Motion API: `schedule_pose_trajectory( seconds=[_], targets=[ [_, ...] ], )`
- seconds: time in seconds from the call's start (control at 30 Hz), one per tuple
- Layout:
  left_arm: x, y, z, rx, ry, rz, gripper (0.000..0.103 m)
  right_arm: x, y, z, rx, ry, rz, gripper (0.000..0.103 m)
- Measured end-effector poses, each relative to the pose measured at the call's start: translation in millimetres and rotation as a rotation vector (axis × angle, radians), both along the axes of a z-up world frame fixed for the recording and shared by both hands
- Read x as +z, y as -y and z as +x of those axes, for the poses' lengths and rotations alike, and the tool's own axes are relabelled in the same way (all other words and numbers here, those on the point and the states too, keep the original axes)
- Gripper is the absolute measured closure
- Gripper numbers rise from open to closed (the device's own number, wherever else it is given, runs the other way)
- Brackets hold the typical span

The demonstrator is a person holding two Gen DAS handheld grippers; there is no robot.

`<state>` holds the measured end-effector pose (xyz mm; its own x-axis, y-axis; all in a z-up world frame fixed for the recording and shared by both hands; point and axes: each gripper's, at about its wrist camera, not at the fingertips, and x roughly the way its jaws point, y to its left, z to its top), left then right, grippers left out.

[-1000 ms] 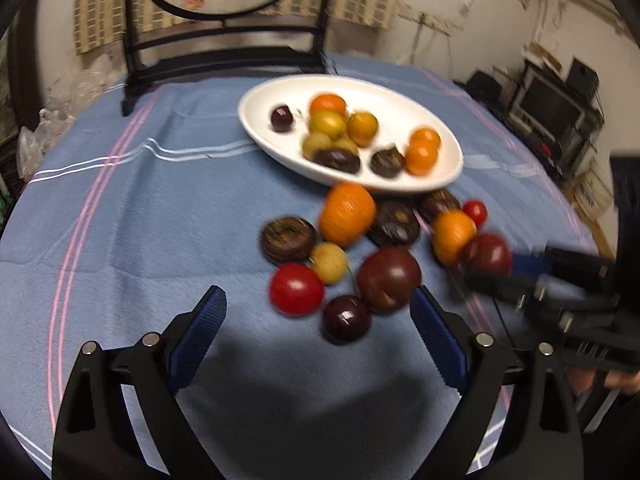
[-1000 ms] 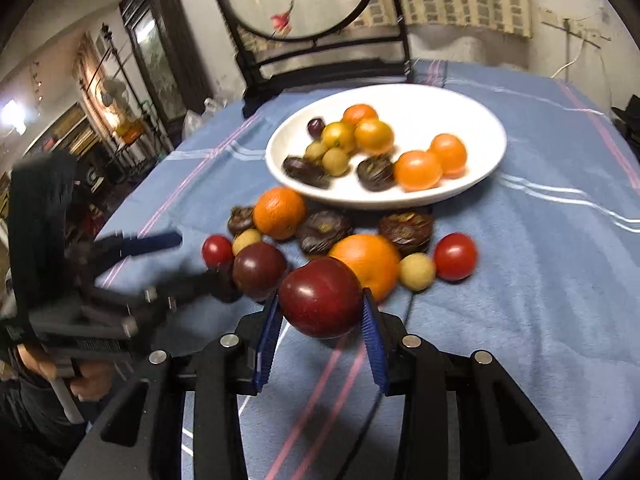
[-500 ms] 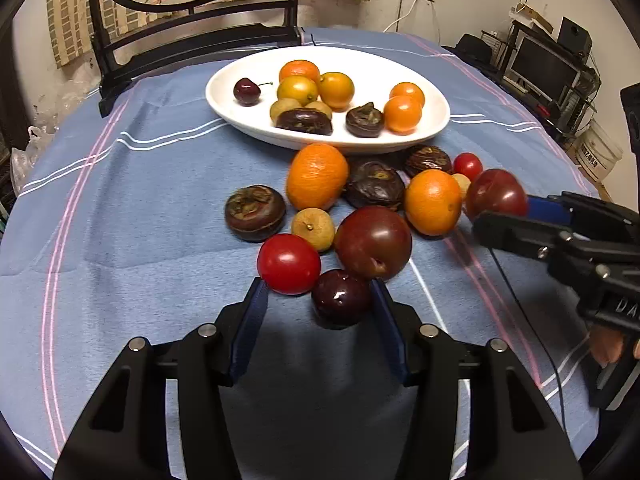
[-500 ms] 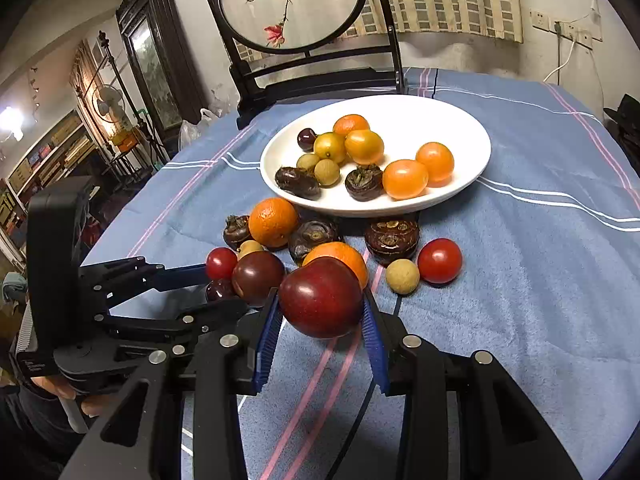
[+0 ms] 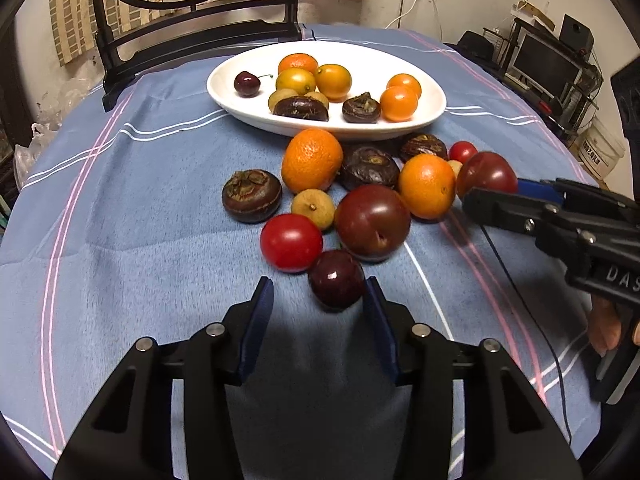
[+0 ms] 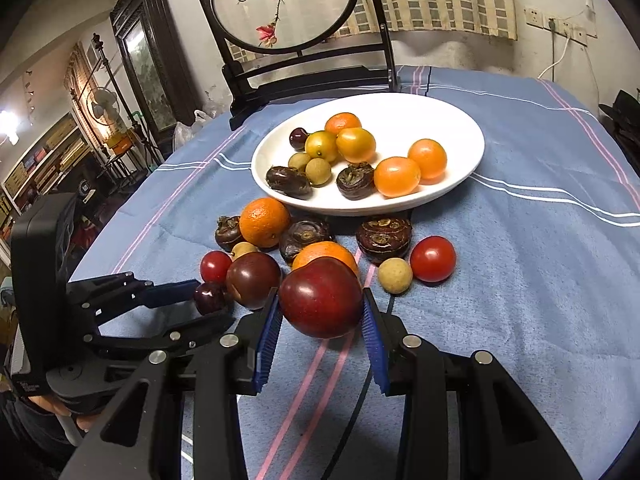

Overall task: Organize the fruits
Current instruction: 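Grasp a dark cherry with the left tool while the right holds the red plum, then carry both fruits over the white plate and open both tools to release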

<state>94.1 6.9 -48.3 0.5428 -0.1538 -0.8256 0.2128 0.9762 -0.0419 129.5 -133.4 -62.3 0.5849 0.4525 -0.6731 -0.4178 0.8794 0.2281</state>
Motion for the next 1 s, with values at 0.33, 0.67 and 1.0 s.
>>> schedule_pose_trajectory(
  seconds=[0.33, 0.67, 1.0],
  targets=[
    [1.7, 3.8, 5.4, 0.004, -0.023, -0.029, 0.07, 4.6, -2.0, -6.6, 0.018, 0.024, 0.005, 0.063],
    [2.1, 8.8, 6.6, 0.013, -0.016, -0.027, 0.076, 3.8, -3.6, -7.1, 0.019, 0.02, -0.002, 0.063],
    [34.6, 5.6, -16.5, -0.016, 0.079, -0.027, 0.076, 11.7, 0.7, -10.8, 0.01, 0.068, 0.029, 0.064]
  ],
)
